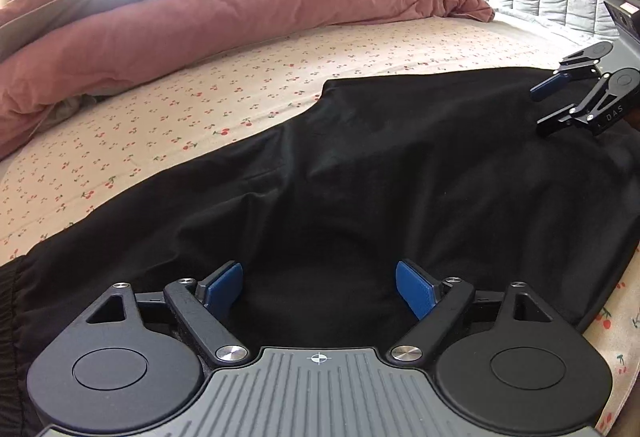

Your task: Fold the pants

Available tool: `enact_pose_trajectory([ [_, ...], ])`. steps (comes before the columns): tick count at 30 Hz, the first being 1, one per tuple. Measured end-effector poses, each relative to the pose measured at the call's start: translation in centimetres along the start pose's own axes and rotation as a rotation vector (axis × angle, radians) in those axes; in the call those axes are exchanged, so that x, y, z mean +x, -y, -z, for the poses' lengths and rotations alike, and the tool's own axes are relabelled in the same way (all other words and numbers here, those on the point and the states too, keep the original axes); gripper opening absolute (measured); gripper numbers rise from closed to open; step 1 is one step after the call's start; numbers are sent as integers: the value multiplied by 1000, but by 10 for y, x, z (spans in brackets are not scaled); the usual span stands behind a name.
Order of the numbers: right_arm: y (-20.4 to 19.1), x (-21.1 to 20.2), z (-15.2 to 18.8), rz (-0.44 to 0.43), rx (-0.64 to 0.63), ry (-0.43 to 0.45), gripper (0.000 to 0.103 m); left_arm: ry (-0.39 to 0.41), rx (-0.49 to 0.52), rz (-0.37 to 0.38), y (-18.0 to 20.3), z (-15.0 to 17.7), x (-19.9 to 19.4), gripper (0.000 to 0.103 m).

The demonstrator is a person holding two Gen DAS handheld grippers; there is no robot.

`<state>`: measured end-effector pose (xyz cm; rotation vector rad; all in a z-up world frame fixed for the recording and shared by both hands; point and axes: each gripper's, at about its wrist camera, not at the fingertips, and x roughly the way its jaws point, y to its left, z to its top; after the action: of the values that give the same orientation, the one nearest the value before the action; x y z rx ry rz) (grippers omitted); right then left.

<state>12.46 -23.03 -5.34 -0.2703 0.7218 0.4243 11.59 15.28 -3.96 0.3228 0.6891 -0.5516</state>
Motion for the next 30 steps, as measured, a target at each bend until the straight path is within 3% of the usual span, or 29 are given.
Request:
enact_pose_trajectory([
  [4,15,-25,24,51,58,4,72,-18,-36,-40,10,-5,-9,86],
  [9,-8,-47,17,-64,23,55,72,115,-21,144,58,-32,-22,86],
  [12,-28,-46,18,-151,-23,33,71,114,68,256,98,-41,-12,86],
  [14,-36,-42,24,-171,-57,-3,70,65,140,275,120,-38,0,86],
  [16,-40,-43,35,-156,-95,-37,71,-15,227,257,135,-28,15,86],
  [17,-38,-44,40,-159,-98,-45,72,0,235,255,135,-22,16,86],
  [22,4,-60,64,-148,19,-85,75,-76,173,324,111,-11,3,86],
  [27,28,-80,84,-81,54,-97,78,-82,168,326,103,-4,-9,87],
  [30,31,-102,91,37,43,-59,79,-27,145,282,108,-12,-12,87],
])
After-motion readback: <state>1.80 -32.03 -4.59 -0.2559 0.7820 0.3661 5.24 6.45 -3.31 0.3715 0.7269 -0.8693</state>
